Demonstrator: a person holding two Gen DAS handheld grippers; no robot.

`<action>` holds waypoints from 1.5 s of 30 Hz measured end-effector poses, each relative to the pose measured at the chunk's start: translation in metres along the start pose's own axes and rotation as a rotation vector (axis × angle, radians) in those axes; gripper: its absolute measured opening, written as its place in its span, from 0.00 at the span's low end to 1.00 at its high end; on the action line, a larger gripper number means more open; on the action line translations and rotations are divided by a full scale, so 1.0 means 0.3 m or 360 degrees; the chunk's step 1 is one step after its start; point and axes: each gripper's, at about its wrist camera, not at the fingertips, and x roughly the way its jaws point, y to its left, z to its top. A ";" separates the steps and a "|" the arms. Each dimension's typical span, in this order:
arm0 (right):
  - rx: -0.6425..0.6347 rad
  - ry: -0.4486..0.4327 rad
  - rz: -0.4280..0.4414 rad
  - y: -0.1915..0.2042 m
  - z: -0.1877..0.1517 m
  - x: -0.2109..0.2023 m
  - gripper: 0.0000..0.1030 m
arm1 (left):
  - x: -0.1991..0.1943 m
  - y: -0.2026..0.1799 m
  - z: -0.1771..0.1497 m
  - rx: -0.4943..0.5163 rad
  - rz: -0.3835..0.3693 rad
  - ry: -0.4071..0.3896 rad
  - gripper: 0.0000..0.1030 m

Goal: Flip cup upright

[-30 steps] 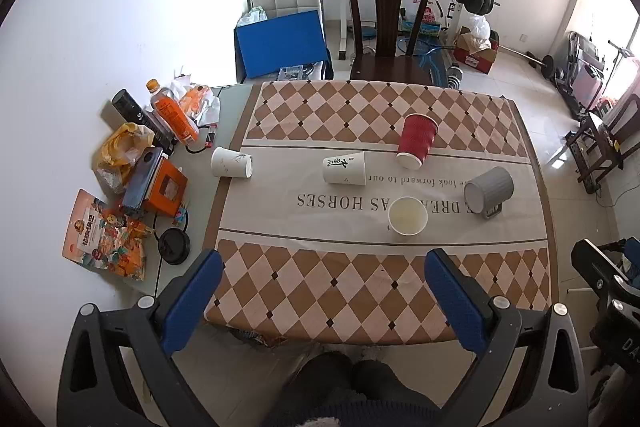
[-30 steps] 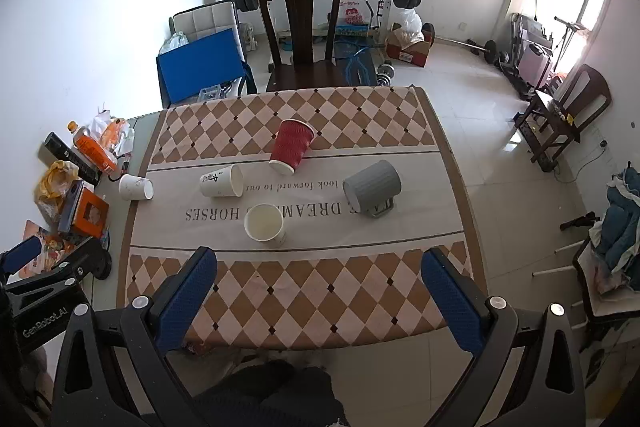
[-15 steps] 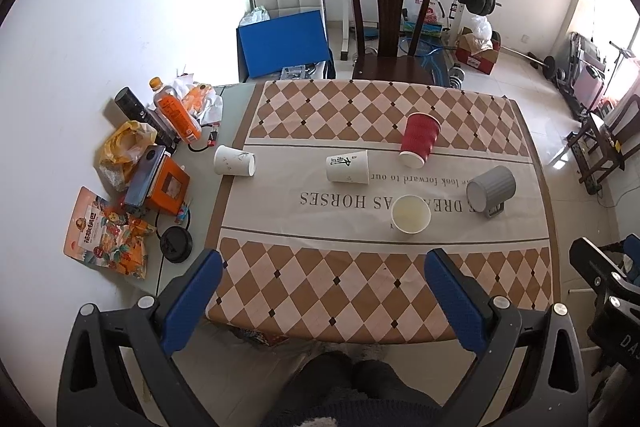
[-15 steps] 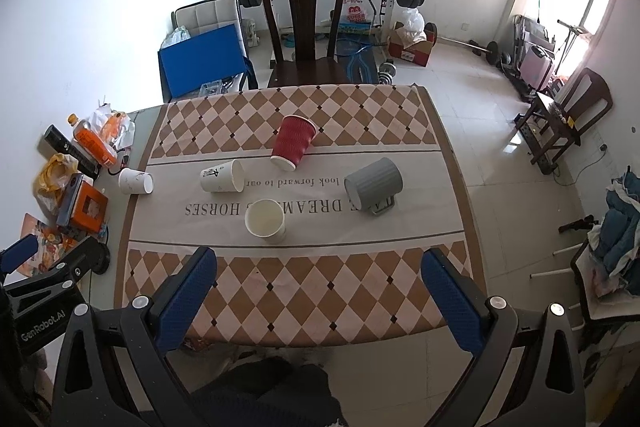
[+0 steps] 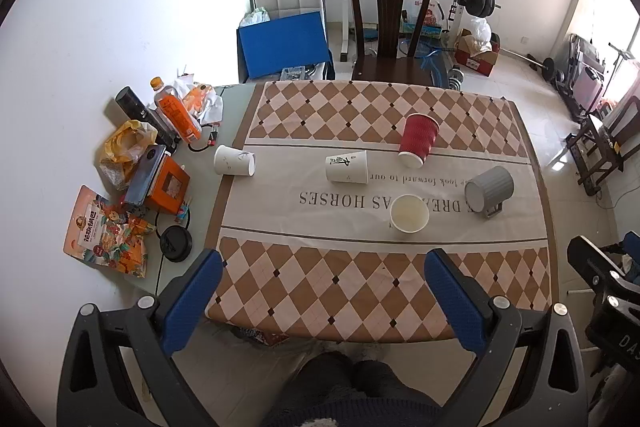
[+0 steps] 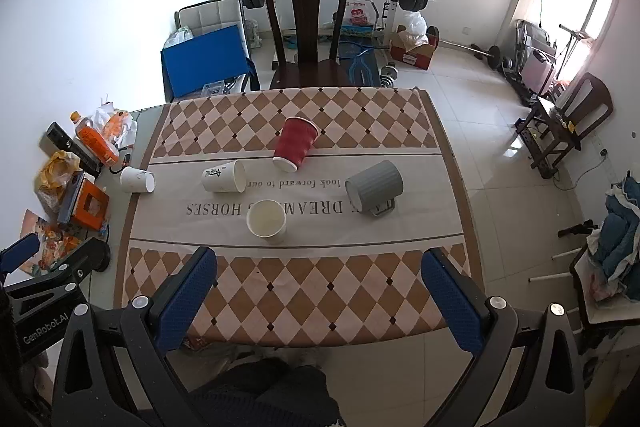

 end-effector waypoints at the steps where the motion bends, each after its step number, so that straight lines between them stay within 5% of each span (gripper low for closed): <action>1: -0.0001 -0.0003 0.0002 -0.001 -0.001 -0.003 1.00 | 0.000 0.003 -0.001 -0.0002 0.0003 0.0001 1.00; 45: -0.0021 -0.0004 0.0011 0.029 0.004 -0.015 1.00 | -0.010 0.008 -0.005 -0.0008 -0.0010 -0.0011 1.00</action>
